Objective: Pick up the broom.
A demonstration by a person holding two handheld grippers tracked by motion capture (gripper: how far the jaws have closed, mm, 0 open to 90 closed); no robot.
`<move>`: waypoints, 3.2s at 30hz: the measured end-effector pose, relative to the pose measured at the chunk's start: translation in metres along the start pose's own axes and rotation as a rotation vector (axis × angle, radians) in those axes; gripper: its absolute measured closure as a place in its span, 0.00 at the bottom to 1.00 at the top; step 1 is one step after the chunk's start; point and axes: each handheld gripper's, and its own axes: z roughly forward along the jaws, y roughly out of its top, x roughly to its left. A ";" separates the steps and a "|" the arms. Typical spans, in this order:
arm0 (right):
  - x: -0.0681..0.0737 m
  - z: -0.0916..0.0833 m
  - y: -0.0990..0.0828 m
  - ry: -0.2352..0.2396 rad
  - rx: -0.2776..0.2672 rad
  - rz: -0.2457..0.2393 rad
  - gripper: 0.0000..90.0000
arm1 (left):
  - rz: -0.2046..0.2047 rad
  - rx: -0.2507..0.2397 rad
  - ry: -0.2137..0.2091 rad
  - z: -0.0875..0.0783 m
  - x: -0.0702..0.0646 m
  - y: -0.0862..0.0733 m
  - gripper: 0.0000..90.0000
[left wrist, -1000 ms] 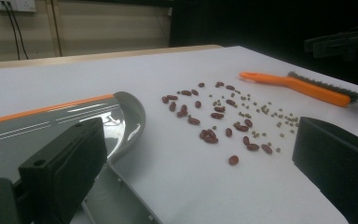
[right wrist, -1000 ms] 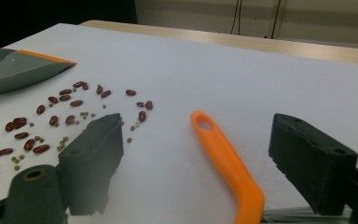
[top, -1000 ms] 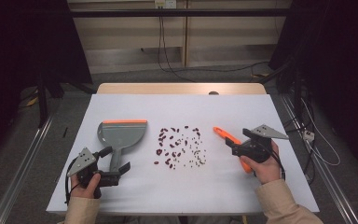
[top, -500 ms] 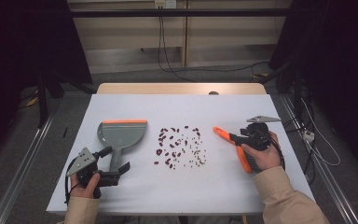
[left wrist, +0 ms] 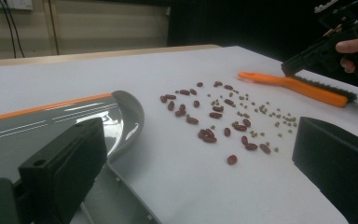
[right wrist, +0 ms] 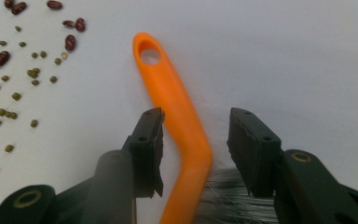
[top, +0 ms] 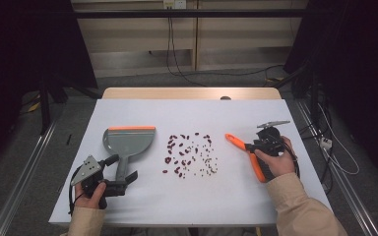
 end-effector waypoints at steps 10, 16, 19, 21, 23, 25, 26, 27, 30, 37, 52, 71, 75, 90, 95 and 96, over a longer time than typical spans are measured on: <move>-0.003 0.009 -0.001 0.000 0.069 0.019 0.71 | 0.005 0.005 -0.002 0.000 0.000 0.000 0.03; 0.001 0.017 -0.001 0.017 0.109 0.005 0.72 | 0.009 0.009 -0.003 0.001 0.000 0.000 0.03; 0.005 0.019 -0.001 -0.013 0.115 -0.023 0.71 | 0.011 0.008 -0.005 0.001 0.000 0.000 0.03; 0.007 0.019 -0.001 -0.024 0.121 -0.023 0.71 | 0.012 0.010 -0.003 0.001 0.000 0.000 0.03; 0.006 0.019 0.000 -0.026 0.121 -0.014 0.76 | 0.011 0.009 -0.004 0.001 -0.001 0.000 0.03; 0.005 0.020 0.001 -0.026 0.117 -0.001 0.76 | 0.010 0.010 -0.003 0.002 -0.001 0.001 0.03; 0.006 0.019 0.001 -0.025 0.123 -0.003 0.76 | 0.011 0.008 -0.004 0.002 -0.001 0.001 0.03; 0.006 0.019 0.001 -0.029 0.119 -0.012 0.77 | 0.013 0.010 -0.005 0.003 -0.001 0.001 0.03; 0.005 0.021 0.002 -0.005 0.092 -0.004 0.77 | 0.013 0.011 -0.006 0.003 -0.001 0.000 0.03; 0.006 0.028 0.011 0.043 0.076 -0.006 0.78 | 0.006 0.007 0.002 0.002 0.002 0.000 0.03; 0.018 0.030 0.011 -0.031 0.142 -0.024 0.74 | 0.020 0.000 0.001 0.003 0.000 0.002 0.03; 0.017 0.031 0.017 -0.030 0.181 -0.025 0.78 | 0.032 0.004 -0.010 0.004 -0.003 0.003 0.03; 0.018 0.030 0.017 -0.030 0.171 -0.042 0.78 | 0.020 -0.003 0.002 0.003 -0.001 0.003 0.03; 0.008 -0.006 0.013 0.033 -0.052 0.012 0.78 | 0.035 -0.012 0.004 0.002 -0.006 0.004 0.03; 0.006 -0.022 0.007 0.070 -0.174 0.017 0.78 | 0.036 -0.013 0.001 0.003 -0.009 0.005 0.03; 0.006 -0.025 0.005 0.070 -0.195 0.017 0.79 | 0.037 -0.014 0.002 0.003 -0.010 0.005 0.03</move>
